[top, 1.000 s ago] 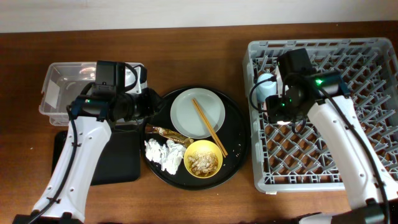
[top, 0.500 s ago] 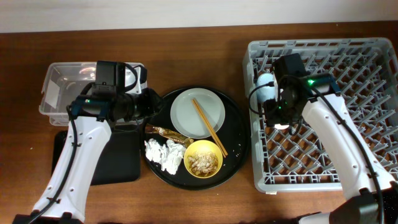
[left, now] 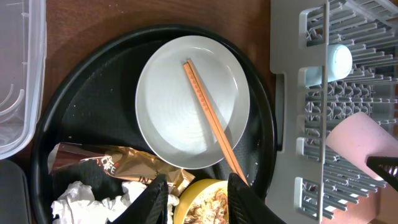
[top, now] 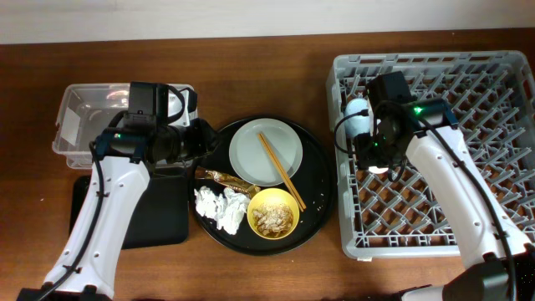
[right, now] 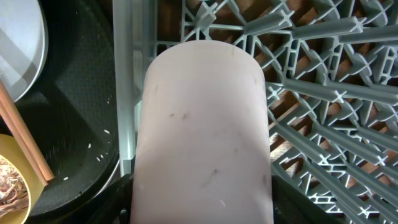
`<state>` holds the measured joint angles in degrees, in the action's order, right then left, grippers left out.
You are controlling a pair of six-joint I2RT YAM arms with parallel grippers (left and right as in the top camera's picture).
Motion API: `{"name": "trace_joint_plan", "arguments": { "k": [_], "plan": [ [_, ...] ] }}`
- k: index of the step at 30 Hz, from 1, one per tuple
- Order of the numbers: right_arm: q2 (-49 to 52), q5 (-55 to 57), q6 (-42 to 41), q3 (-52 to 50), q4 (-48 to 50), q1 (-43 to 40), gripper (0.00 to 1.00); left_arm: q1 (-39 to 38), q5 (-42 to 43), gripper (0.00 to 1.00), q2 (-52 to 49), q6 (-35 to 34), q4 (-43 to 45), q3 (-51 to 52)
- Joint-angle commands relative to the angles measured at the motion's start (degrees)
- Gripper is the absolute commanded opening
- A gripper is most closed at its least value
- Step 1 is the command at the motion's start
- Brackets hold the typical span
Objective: Sort waste into correct bins and load items into the dishwasher rack
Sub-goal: 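Lower the pink cup upside down into the dish rack, release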
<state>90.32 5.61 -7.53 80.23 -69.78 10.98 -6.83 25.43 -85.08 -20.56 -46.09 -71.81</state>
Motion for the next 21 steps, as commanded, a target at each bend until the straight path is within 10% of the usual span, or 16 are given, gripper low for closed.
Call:
{"name": "trace_joint_plan", "arguments": {
  "k": [1, 15, 21],
  "plan": [
    [0.2, 1.1, -0.5, -0.6, 0.6, 0.2, 0.64, 0.1, -0.5, 0.31, 0.2, 0.9, -0.1, -0.4],
    [2.8, 1.1, -0.5, -0.6, 1.7, 0.2, 0.65, 0.1, -0.5, 0.31, 0.2, 0.9, -0.1, -0.4],
    [2.8, 1.1, -0.5, -0.6, 1.7, 0.2, 0.82, 0.1, -0.4, 0.31, 0.2, 0.9, -0.1, -0.4]
  ]
}}
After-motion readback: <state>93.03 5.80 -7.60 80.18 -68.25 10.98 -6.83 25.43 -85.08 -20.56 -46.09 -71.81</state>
